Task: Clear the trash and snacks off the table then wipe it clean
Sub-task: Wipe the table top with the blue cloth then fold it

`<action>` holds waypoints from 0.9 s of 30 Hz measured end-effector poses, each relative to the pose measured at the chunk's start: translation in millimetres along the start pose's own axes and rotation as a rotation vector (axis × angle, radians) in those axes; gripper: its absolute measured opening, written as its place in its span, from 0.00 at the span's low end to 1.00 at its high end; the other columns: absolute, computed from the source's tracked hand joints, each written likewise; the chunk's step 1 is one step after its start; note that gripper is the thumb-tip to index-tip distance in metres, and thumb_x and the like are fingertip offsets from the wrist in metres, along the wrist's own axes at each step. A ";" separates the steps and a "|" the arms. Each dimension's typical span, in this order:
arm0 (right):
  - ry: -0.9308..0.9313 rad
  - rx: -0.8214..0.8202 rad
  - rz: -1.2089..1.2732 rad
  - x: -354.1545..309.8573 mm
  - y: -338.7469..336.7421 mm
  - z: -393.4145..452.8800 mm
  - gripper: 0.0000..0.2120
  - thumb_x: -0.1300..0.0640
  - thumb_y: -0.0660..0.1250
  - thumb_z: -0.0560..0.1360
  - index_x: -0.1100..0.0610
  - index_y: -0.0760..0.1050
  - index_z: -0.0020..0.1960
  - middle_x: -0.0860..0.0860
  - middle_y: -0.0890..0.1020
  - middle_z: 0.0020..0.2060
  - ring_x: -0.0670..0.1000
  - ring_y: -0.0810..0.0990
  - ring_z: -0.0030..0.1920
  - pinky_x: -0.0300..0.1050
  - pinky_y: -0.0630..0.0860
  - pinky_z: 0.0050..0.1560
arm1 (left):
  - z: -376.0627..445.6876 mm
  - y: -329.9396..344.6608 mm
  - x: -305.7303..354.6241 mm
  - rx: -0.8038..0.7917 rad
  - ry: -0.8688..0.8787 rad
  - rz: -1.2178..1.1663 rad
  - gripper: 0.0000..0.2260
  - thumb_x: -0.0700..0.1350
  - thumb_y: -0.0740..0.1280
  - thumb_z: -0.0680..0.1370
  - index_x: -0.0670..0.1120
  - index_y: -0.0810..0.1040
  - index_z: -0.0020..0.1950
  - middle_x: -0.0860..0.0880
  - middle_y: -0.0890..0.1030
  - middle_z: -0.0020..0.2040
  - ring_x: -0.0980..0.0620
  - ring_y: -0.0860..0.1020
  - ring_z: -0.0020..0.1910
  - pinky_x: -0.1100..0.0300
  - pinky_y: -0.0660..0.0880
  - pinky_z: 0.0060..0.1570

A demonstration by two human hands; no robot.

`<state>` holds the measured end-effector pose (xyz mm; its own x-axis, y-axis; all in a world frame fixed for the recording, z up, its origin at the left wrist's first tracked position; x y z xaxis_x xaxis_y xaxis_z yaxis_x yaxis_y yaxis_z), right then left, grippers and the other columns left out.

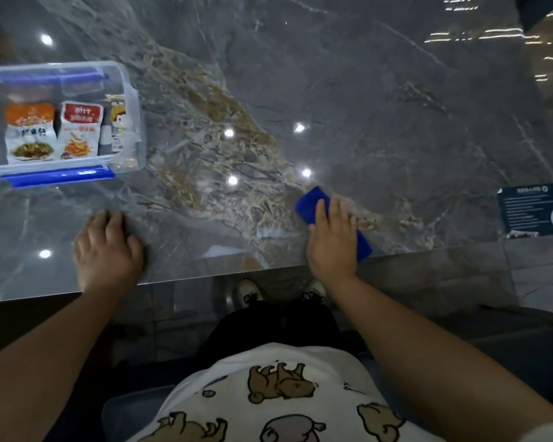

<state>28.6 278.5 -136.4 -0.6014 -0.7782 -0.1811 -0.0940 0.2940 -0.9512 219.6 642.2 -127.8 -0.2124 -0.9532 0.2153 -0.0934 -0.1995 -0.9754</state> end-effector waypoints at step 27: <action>-0.203 -0.040 -0.064 -79.4 12.8 -2.9 0.28 0.59 0.58 0.77 0.66 0.56 0.74 0.65 0.58 0.74 0.64 0.55 0.75 0.60 0.49 0.74 | 0.1 -0.3 -10.9 -0.070 0.055 0.015 0.23 0.53 0.56 0.76 0.48 0.68 0.70 0.43 0.66 0.74 0.39 0.62 0.71 0.41 0.59 0.66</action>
<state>72.9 345.6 -133.5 -0.4213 -0.8905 -0.1716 -0.1606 0.2595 -0.9523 222.1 652.6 -129.8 -0.2673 -0.9416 0.2047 -0.1575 -0.1668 -0.9733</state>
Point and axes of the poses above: each hand's wrist, its own z-axis towards the middle knuckle, its own y-axis out of the palm, x = y × z, the point moved 9 cm from there along z, towards the middle knuckle
